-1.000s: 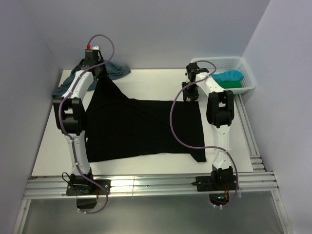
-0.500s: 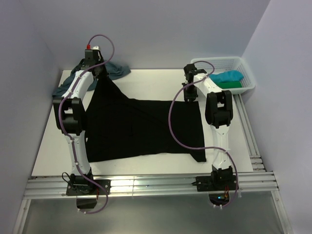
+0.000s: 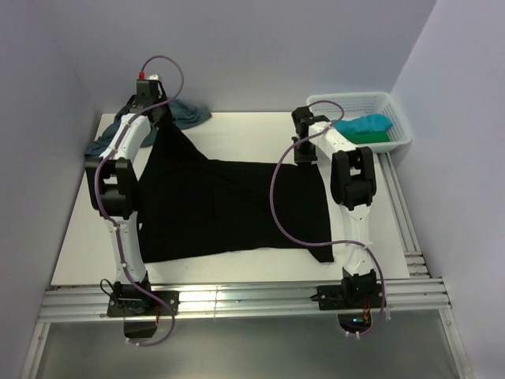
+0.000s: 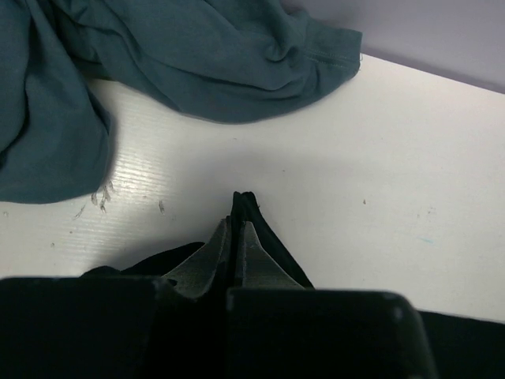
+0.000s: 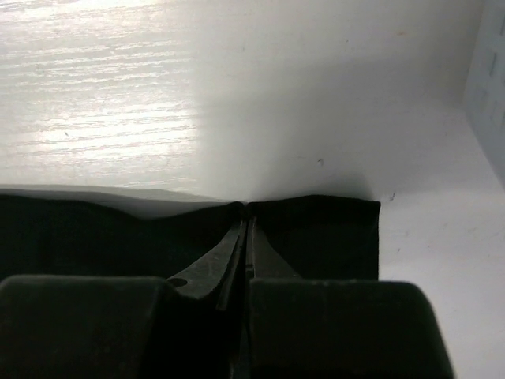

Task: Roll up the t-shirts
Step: Fold the tshirt

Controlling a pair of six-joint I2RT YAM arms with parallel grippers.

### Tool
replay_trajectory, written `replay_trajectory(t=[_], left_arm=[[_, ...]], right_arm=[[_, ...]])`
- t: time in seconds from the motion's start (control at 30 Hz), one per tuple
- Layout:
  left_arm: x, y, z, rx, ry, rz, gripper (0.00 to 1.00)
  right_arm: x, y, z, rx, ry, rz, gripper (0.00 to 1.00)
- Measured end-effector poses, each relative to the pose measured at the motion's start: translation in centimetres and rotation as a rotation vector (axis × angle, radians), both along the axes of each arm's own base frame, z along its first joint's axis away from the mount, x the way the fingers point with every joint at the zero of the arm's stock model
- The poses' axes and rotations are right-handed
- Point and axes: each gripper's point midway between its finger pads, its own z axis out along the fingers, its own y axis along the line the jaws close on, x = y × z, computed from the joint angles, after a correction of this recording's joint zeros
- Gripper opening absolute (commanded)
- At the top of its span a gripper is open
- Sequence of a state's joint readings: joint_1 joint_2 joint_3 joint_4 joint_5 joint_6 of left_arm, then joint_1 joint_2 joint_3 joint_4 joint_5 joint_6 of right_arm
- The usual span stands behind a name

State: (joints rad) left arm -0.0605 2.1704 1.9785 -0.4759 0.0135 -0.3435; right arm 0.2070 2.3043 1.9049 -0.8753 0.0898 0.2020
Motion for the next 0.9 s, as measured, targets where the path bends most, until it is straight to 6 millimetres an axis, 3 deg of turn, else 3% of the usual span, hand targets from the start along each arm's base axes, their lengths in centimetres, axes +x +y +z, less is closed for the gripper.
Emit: replay_trajectory(t=[0.17,0.33,0.4,0.47,0.53,0.6,0.67,0.7,0.8,0.9], left_arm=[[-0.2,1.5,-0.9,-0.016,0.018,0.04,0.0],[-0.7,4.9,-2.0,-0.021,0.047,0.102,0.0],[-0.8,6.0,-2.1,-0.022,0.05,0.121,0.0],[-0.8,6.9,-1.9,-0.021,0.048,0.137,0.0],[-0.9,7.3,-1.6,-0.02,0.043,0.144,0.0],[-1.2,7.3,-1.3,-0.02,0.04,0.145,0.0],[-1.5,7.5,-1.0,-0.022,0.038,0.147,0.0],[-1.6,7.5,-0.8,-0.023,0.035,0.146,0.0],[-1.8,7.8,-0.3,-0.033,0.027,0.145,0.0],[-1.8,8.1,-0.2,-0.043,0.024,0.143,0.0]], right_arm=[[-0.4,1.3,0.0,-0.015,0.0,-0.015,0.06],[-0.8,2.7,0.3,-0.01,0.001,-0.014,0.27],[-0.5,3.0,0.8,-0.006,-0.008,-0.008,0.28],[0.0,3.5,1.5,0.005,-0.028,-0.003,0.24],[0.5,3.7,2.0,0.016,-0.044,0.0,0.09],[0.7,4.0,2.3,0.03,-0.051,-0.002,0.03],[0.8,4.2,2.7,0.043,-0.054,-0.006,0.08],[0.9,4.3,2.9,0.045,-0.058,-0.009,0.21],[1.3,4.4,3.3,0.048,-0.071,-0.015,0.34],[1.2,4.1,3.2,0.039,-0.067,-0.018,0.35]])
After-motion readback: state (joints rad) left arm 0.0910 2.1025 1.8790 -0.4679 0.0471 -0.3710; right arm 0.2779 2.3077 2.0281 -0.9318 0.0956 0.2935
